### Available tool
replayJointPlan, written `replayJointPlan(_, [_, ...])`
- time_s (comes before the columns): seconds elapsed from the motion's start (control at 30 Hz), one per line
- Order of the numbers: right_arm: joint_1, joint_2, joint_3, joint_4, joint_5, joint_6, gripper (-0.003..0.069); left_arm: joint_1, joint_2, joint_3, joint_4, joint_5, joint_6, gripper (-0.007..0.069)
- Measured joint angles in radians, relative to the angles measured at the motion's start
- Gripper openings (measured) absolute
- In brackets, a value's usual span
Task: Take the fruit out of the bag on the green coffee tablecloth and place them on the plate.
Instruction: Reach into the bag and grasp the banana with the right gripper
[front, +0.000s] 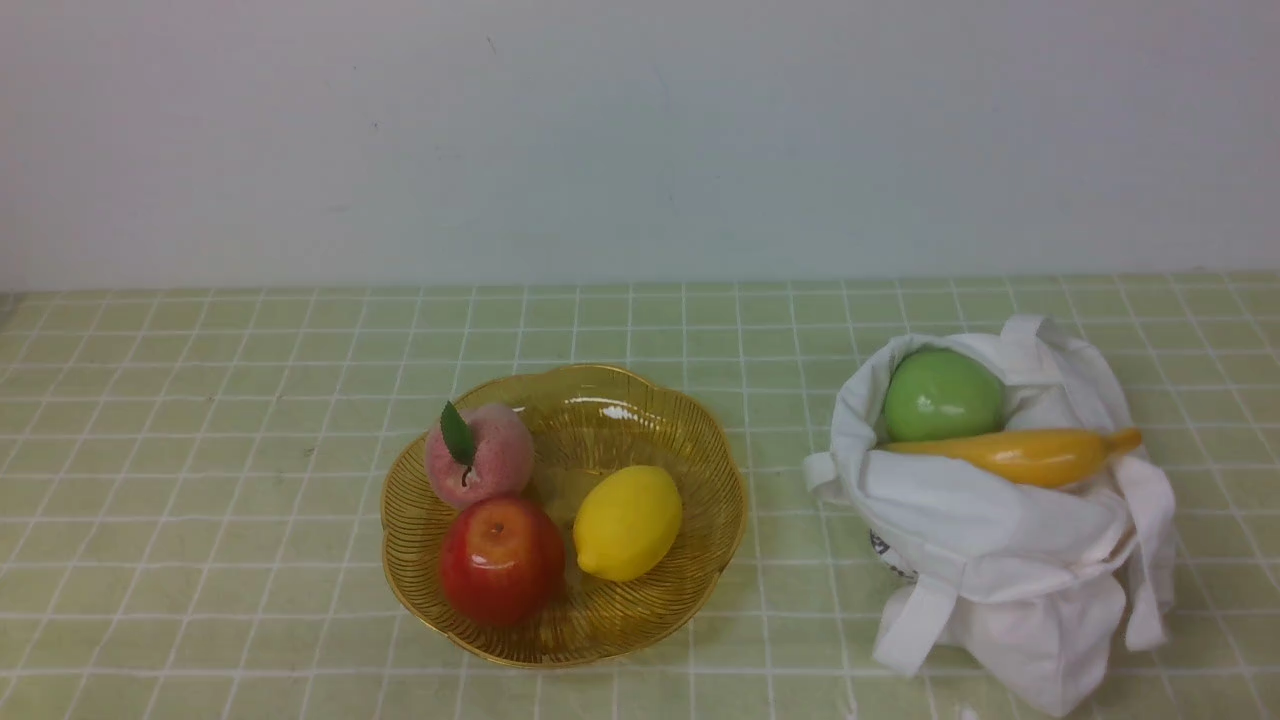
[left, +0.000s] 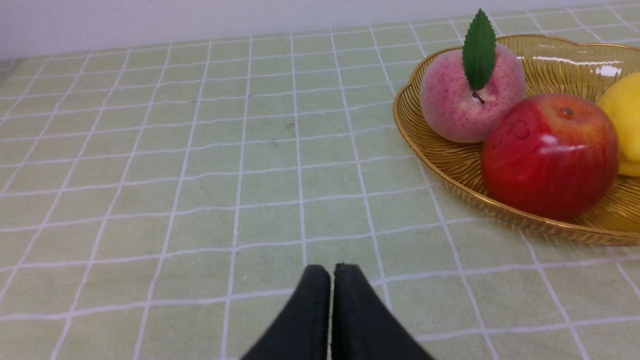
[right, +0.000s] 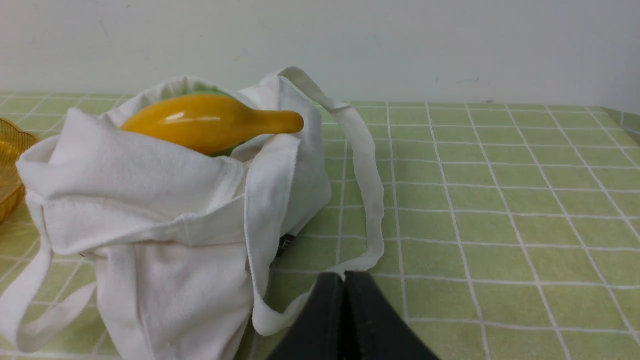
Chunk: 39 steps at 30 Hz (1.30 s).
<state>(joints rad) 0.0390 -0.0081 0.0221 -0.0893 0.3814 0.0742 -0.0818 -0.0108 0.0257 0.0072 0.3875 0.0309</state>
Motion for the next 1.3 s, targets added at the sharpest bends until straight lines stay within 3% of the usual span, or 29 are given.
replayJointPlan(0.9, [0.0,0.0,0.0,0.008,-0.002,0.002,-0.0015,0.0,0.0,0.0,0.0,0.0,0.0,-0.0008])
replayJointPlan(1.03, [0.0,0.0,0.005,0.097,-0.043,0.044,-0.0015,0.0,0.0,0.0,0.0,0.0,0.0,-0.0008])
replayJointPlan(1.3, [0.0,0.0,0.008,0.595,-0.416,0.226,-0.0015,0.0,0.0,0.0,0.0,0.0,0.0,-0.0008])
